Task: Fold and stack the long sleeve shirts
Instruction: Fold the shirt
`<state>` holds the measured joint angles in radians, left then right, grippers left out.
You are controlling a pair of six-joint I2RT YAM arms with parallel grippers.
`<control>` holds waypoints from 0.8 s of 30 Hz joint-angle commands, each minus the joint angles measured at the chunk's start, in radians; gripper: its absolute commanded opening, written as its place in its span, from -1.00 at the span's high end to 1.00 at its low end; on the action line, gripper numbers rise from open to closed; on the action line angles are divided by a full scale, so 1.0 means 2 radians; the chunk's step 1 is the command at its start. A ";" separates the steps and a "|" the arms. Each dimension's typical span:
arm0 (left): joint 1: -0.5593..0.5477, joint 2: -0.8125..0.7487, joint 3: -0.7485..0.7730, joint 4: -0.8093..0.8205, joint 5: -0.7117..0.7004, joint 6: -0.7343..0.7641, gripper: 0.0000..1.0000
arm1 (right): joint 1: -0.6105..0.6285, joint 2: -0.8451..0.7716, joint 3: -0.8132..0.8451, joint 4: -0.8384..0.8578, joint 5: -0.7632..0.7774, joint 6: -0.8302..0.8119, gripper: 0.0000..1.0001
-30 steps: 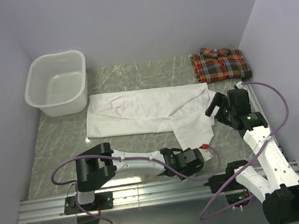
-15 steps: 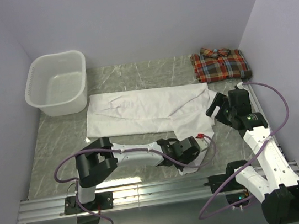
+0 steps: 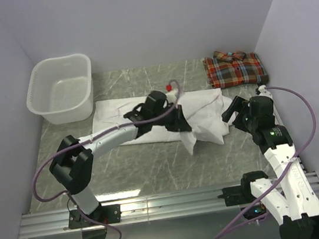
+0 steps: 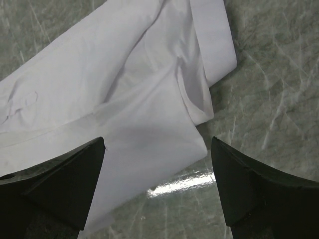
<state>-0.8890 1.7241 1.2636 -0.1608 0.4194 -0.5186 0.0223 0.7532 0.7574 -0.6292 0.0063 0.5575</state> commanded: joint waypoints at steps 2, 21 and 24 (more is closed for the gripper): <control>0.072 -0.014 -0.027 0.163 0.125 -0.195 0.99 | -0.003 0.005 0.025 0.019 -0.034 -0.027 -0.86; 0.234 -0.089 -0.172 0.269 -0.036 -0.508 0.56 | 0.072 0.100 0.006 0.062 -0.087 -0.042 -0.82; 0.240 -0.098 -0.169 0.250 -0.055 -0.511 0.09 | 0.085 0.117 0.005 0.076 -0.081 -0.037 -0.83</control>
<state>-0.4099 1.5669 0.9222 0.3645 0.4091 -1.4837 0.1703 0.9638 0.7654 -0.5472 -0.1768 0.4854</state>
